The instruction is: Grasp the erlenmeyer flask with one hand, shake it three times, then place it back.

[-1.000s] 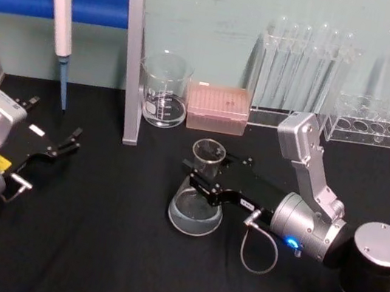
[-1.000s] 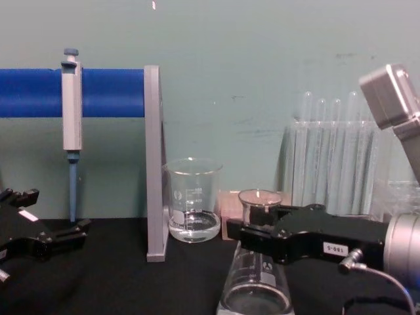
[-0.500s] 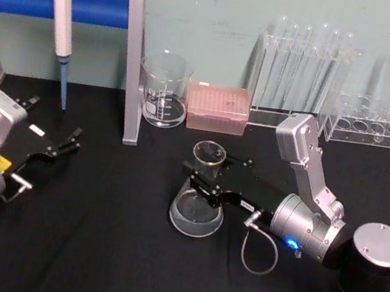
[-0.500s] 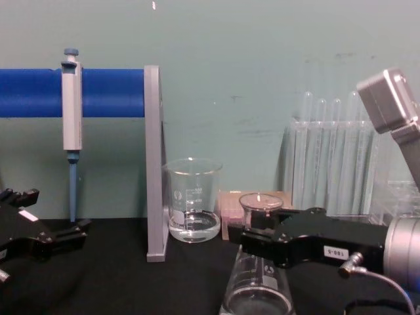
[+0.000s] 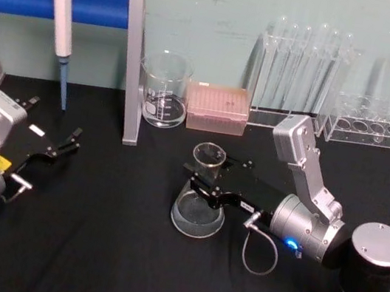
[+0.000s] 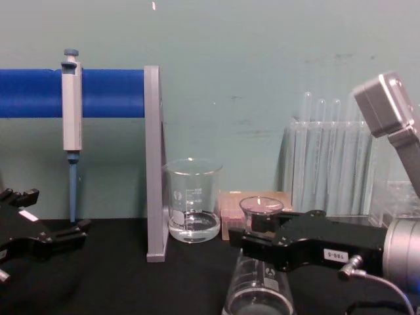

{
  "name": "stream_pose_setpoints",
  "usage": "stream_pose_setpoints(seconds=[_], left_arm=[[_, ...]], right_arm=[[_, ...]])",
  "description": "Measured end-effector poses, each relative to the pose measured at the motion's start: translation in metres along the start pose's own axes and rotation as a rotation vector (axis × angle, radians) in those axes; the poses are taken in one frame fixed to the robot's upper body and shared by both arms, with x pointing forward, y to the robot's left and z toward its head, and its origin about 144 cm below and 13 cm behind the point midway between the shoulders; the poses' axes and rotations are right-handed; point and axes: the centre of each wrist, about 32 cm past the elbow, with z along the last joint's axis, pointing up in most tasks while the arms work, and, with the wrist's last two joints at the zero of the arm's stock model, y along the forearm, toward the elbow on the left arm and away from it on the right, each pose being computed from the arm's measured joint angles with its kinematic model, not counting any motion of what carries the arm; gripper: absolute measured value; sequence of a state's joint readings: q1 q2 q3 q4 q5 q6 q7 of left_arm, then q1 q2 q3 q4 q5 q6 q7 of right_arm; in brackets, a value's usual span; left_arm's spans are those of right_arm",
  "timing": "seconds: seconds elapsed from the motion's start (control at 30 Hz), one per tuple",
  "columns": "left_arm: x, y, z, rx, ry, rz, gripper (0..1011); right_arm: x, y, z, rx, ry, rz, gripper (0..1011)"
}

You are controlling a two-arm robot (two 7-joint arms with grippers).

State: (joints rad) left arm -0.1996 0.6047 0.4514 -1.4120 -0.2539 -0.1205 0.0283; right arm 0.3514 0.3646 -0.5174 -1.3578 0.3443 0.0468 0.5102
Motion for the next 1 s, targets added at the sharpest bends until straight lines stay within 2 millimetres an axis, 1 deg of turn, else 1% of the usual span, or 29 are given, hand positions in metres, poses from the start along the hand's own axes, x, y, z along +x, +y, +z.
stream_pose_setpoints(seconds=[0.43,0.53,0.6,0.7,0.73,0.77,0.8,0.87,1.0], left_arm=[[0.0,0.0,0.0,0.0,0.0,0.0,1001],[0.0,0.0,0.0,0.0,0.0,0.0,1001],[0.0,0.0,0.0,0.0,0.0,0.0,1001],[0.0,0.0,0.0,0.0,0.0,0.0,1001],[0.0,0.0,0.0,0.0,0.0,0.0,1001],[0.0,0.0,0.0,0.0,0.0,0.0,1001],[0.0,0.0,0.0,0.0,0.0,0.0,1001],[0.0,0.0,0.0,0.0,0.0,0.0,1001],[0.0,0.0,0.0,0.0,0.0,0.0,1001]], right_arm=[[0.0001,-0.0002,-0.0001,-0.001,0.0,0.0,456],[0.0001,-0.0002,-0.0002,-0.003,0.001,0.0,514],[0.0001,-0.0003,-0.0003,-0.003,0.001,0.0,600],[0.0,-0.0003,-0.0003,-0.003,0.001,0.0,697],[0.0,-0.0003,-0.0004,-0.003,0.001,0.0,715],[0.0,-0.0003,-0.0003,-0.003,0.001,0.0,757],[0.0,-0.0003,-0.0003,-0.003,0.001,0.0,769],[0.0,-0.0003,-0.0003,-0.003,0.001,0.0,848],[-0.0001,-0.0002,-0.0002,-0.003,0.001,0.0,916]])
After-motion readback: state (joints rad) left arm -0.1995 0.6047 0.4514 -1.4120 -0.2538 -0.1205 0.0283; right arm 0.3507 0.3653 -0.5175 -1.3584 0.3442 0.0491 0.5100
